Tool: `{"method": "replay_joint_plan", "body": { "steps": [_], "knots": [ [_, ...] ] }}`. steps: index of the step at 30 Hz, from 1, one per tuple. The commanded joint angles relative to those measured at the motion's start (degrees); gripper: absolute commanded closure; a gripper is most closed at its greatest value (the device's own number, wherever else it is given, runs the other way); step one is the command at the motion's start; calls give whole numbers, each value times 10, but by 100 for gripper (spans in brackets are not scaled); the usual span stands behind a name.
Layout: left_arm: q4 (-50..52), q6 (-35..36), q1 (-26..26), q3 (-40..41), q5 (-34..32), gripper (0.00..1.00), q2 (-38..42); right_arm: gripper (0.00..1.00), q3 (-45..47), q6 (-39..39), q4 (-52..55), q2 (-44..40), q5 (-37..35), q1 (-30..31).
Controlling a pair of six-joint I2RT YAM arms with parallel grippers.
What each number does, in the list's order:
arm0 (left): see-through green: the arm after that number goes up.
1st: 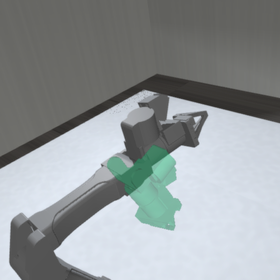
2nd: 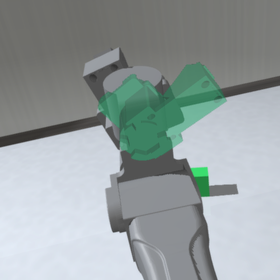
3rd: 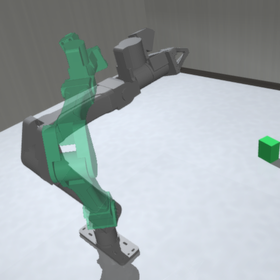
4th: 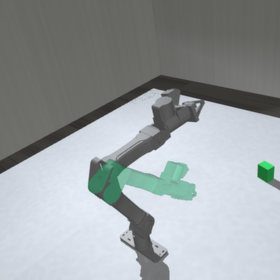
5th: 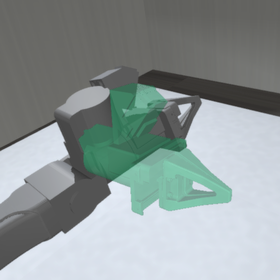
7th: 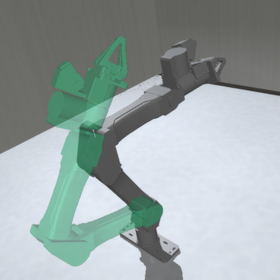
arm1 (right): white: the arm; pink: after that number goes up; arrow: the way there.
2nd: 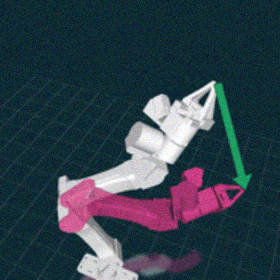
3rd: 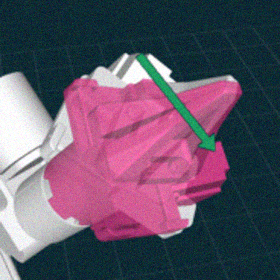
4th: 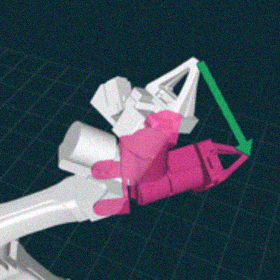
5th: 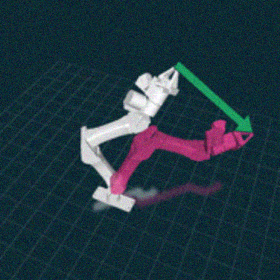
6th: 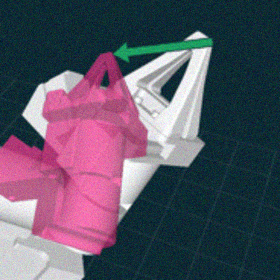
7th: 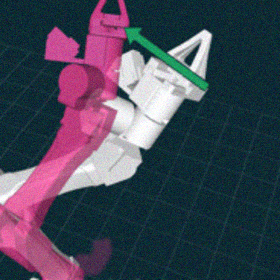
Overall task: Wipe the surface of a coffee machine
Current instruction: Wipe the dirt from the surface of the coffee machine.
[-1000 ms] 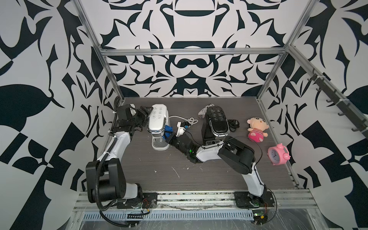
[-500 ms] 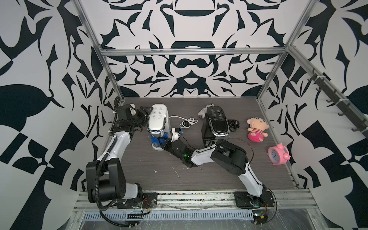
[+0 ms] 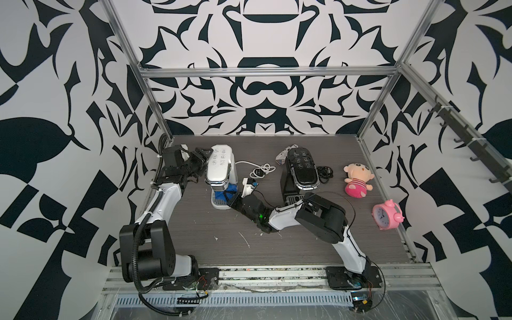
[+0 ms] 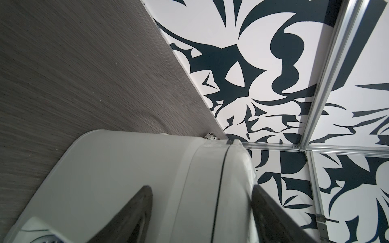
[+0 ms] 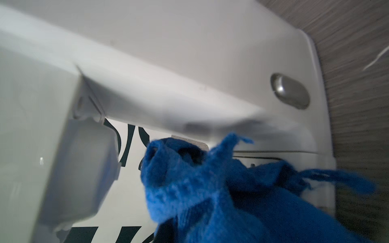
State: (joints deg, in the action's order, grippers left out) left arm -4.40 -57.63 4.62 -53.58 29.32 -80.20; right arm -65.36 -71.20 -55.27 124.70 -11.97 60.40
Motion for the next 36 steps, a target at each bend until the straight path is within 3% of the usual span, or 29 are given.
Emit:
{"method": "replay_joint_plan", "body": {
  "steps": [1, 14, 24, 36],
  "knots": [
    [86, 8, -7, 27, -9, 24, -10, 100, 11, 16, -15, -49, -21, -12],
    [76, 0, -7, 32, -4, 24, -15, 100, -50, 17, -2, -28, 38, -5],
    [72, -3, -7, 32, -2, 24, -16, 100, -56, 97, 120, -85, 25, -16],
    [65, -10, -8, 36, 4, 25, -19, 100, -103, 6, 17, 9, 37, 7]
  ]
}}
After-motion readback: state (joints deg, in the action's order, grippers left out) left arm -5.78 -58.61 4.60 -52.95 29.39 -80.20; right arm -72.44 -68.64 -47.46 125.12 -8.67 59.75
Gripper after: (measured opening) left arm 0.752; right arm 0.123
